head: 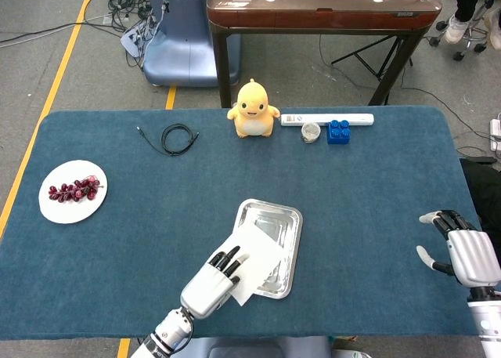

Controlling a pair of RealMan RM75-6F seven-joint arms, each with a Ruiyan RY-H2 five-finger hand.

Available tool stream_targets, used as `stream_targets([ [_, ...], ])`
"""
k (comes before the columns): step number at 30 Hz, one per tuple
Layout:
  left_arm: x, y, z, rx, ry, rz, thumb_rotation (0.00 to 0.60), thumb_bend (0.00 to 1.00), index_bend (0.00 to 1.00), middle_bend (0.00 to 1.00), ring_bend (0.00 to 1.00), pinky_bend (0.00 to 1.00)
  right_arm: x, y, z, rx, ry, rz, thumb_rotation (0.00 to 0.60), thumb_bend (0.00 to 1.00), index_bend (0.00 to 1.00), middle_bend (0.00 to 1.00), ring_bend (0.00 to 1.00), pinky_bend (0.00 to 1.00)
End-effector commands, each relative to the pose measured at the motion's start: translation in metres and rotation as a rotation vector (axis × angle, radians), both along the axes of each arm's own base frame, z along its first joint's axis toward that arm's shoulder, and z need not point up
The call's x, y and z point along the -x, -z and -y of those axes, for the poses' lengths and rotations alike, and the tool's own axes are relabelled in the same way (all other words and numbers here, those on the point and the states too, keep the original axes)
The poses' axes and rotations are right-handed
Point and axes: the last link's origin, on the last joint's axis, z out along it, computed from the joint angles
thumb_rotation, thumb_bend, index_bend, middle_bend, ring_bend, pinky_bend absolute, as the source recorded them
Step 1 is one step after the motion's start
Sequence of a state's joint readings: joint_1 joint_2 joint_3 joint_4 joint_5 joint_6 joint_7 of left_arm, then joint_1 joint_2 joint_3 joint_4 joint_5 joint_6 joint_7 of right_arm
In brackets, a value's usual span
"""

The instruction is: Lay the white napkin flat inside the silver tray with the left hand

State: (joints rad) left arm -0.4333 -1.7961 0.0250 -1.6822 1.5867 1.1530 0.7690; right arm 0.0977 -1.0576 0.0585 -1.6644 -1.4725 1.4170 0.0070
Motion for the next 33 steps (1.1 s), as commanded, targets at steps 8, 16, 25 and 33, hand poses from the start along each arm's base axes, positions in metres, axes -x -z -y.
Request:
stream_targets([
  [8,-0.007,0.009,-0.003,-0.022,-0.027,-0.049,0.6,0.57,0.78,0.16,0.04,0.22,0.0,-0.003,0.0,0.005,0.002,0.005,0.6,0.28,0.33,0.32,0.2,0.38],
  [16,-0.017,0.012,0.001,-0.033,-0.042,-0.08,0.6,0.57,0.78,0.16,0.04,0.22,0.0,-0.002,0.0,0.0,0.005,0.003,0.6,0.28,0.33,0.32,0.2,0.38],
  [25,-0.025,0.02,-0.003,-0.02,-0.042,-0.097,0.6,0.57,0.78,0.16,0.04,0.22,0.001,-0.002,0.001,-0.002,0.009,0.003,0.6,0.28,0.33,0.32,0.2,0.38],
  [33,-0.019,0.026,-0.011,-0.014,-0.051,-0.112,0.6,0.57,0.72,0.16,0.04,0.22,0.002,-0.003,0.001,0.0,0.012,0.006,0.6,0.28,0.33,0.32,0.2,0.38],
])
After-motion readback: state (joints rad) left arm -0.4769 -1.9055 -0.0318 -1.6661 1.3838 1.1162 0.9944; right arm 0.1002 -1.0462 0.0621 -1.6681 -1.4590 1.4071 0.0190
